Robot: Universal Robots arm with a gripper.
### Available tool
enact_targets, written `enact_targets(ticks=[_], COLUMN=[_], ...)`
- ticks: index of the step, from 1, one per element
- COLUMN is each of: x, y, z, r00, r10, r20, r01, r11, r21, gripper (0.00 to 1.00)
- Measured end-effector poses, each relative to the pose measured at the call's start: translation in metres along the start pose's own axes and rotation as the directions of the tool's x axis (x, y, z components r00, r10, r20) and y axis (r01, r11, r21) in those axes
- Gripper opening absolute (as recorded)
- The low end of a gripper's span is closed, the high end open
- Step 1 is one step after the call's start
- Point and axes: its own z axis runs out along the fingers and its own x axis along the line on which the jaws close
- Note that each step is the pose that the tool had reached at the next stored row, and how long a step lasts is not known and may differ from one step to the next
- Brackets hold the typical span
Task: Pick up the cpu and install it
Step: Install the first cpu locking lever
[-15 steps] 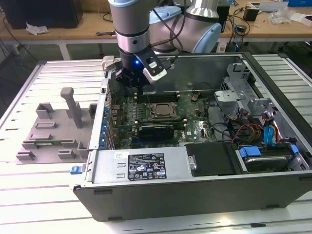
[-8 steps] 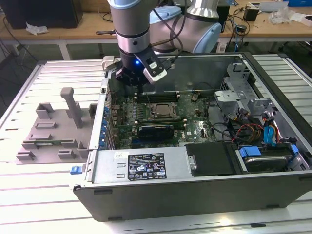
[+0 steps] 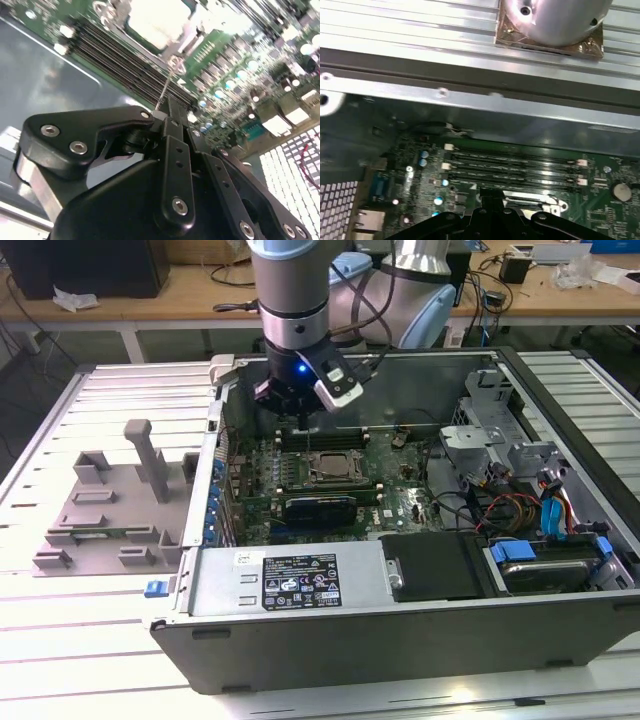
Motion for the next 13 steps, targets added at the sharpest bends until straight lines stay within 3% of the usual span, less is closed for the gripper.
enact_targets(ticks=[1,4,9,13], x=[-0.0073,-0.0151,-0.0152,-0.0148], y=[-0.002,-0.0039,-0.0041,-0.0054], z=[0.0001,0.0002,0.0011,0.0061], r00=[1.0,1.0,1.0,0.9998], r10=[0.0,0.001,0.001,0.015], r20=[-0.0013,-0.0029,-0.0021,0.0104], r01=[0.0,-0.001,-0.001,-0.015], r11=[1.0,1.0,1.0,0.9999], r21=[-0.0002,-0.0004,-0.0004,0.0029], gripper=[0.11,0.11,0.11,0.11])
